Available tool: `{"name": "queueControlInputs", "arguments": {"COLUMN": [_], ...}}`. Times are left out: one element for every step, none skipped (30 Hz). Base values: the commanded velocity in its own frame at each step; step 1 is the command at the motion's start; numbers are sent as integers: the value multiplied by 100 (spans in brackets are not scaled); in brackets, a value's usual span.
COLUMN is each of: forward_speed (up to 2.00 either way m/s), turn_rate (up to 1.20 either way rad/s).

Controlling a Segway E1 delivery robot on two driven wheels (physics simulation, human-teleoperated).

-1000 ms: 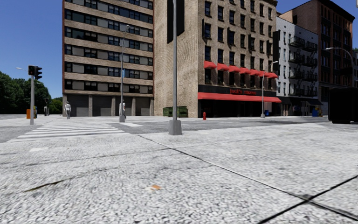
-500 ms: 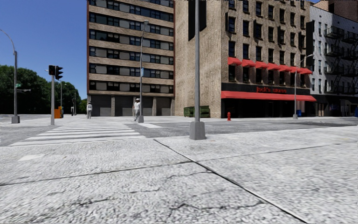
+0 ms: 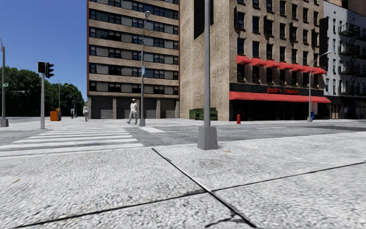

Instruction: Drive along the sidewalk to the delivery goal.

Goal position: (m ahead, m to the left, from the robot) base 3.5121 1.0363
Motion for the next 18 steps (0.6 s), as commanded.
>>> {"name": "queueControlInputs", "arguments": {"forward_speed": [166,162,162,160,154,151,151,150,149,146,142,142,139,137,137,137,137,137], "turn_rate": [0,0,0,0,0,0,0,0,0,0,0,0,0,0,0,0,0,0]}}
